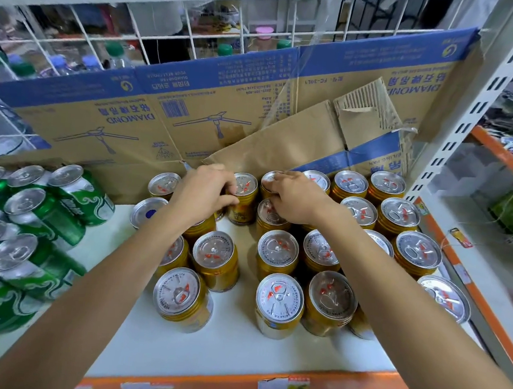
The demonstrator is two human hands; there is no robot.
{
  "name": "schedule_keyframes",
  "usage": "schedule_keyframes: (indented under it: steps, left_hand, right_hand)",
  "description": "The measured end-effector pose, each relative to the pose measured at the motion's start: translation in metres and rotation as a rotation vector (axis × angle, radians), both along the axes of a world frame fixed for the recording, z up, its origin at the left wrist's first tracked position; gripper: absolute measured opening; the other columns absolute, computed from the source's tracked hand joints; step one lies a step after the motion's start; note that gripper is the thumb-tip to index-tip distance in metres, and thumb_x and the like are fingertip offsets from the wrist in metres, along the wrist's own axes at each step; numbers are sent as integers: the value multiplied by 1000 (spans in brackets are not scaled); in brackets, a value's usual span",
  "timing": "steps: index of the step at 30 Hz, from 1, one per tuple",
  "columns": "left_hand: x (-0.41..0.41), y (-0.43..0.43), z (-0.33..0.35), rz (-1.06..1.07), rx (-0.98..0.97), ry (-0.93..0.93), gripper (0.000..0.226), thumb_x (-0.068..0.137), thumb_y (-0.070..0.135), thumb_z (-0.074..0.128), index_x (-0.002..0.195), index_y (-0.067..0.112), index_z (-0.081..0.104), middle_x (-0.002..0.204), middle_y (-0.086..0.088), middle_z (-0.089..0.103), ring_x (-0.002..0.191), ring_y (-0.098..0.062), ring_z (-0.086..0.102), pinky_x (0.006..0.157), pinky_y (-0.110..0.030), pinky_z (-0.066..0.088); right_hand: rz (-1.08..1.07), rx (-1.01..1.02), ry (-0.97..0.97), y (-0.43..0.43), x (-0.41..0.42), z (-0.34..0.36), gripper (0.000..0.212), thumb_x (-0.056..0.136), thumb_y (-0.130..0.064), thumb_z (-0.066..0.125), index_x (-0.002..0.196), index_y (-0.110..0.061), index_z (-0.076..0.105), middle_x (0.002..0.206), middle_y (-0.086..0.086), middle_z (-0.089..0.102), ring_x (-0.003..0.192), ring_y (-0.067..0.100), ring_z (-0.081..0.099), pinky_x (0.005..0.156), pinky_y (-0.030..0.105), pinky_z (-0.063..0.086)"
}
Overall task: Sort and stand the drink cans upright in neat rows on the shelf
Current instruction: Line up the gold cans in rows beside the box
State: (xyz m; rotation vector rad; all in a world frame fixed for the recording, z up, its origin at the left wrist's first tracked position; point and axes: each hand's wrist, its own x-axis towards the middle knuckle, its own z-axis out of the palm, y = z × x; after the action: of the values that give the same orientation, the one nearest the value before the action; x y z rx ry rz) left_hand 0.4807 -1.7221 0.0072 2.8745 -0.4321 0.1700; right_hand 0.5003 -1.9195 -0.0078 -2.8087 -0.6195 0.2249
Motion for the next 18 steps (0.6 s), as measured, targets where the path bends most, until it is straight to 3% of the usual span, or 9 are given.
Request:
schedule_keyframes:
  steps: [6, 14, 18]
  left_hand:
    - [-1, -5, 2, -34, 87, -19, 19, 83, 39, 69, 84, 25, 57, 101, 4, 58, 92, -24, 59, 75, -35, 42]
    - [1, 1, -5, -83, -111, -34, 18, 76, 28, 78, 83, 17, 66, 94, 3, 61, 89, -21, 59, 68, -27, 30]
    - [4, 5, -7, -105, -124, -26, 16, 76, 26, 78, 82, 17, 66, 95, 1, 63, 89, -20, 58, 69, -29, 32]
  right_hand:
    - [26, -10, -10, -1, -1, 2, 32, 90, -17, 46, 120, -15, 56, 132, 5, 52, 128, 29, 38, 104, 44, 37]
    - [57, -48, -40, -2, 1, 3, 37, 91, -17, 45, 126, -14, 55, 134, 9, 52, 129, 29, 39, 106, 41, 35]
    - [53, -60, -41, -2, 1, 3, 33, 89, -18, 45, 119, -11, 57, 126, 10, 55, 124, 30, 43, 102, 42, 38]
